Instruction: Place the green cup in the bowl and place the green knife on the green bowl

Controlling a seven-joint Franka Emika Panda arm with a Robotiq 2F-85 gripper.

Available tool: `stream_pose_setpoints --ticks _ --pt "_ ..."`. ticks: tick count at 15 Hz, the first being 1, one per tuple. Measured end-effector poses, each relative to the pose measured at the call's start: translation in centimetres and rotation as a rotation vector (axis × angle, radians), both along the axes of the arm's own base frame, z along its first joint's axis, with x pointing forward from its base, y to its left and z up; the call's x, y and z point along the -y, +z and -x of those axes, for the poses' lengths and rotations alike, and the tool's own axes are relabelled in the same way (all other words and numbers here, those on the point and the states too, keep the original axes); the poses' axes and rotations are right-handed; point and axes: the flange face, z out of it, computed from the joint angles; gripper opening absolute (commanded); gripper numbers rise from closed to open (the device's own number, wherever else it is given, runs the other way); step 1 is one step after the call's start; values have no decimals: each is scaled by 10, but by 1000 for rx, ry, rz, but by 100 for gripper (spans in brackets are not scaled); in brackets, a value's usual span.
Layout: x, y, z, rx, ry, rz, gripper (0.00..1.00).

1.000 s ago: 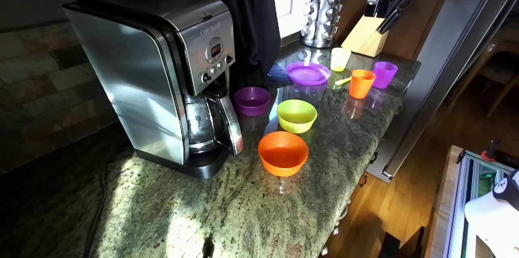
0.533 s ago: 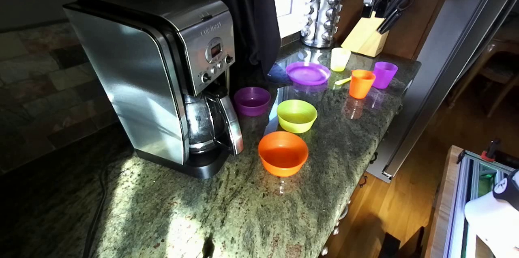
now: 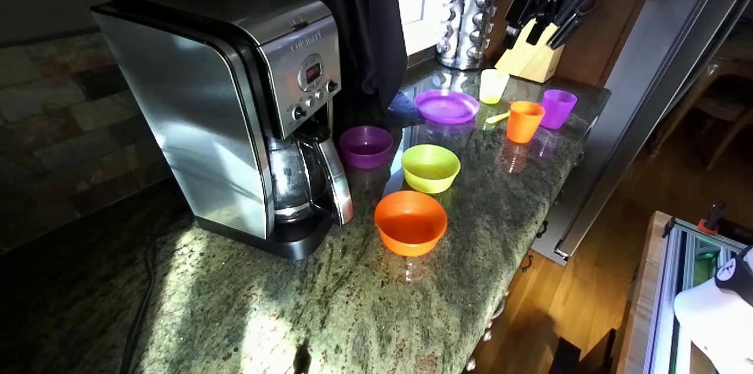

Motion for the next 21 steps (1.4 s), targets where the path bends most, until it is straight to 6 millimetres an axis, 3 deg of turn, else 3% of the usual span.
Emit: stream_pose_setpoints --ticks 6,16,21 --pt "26 -25 15 -24 -63 -5 100" --pt "31 -23 14 -21 -90 -14 100" --pt "75 -8 4 13 -235 -53 100"
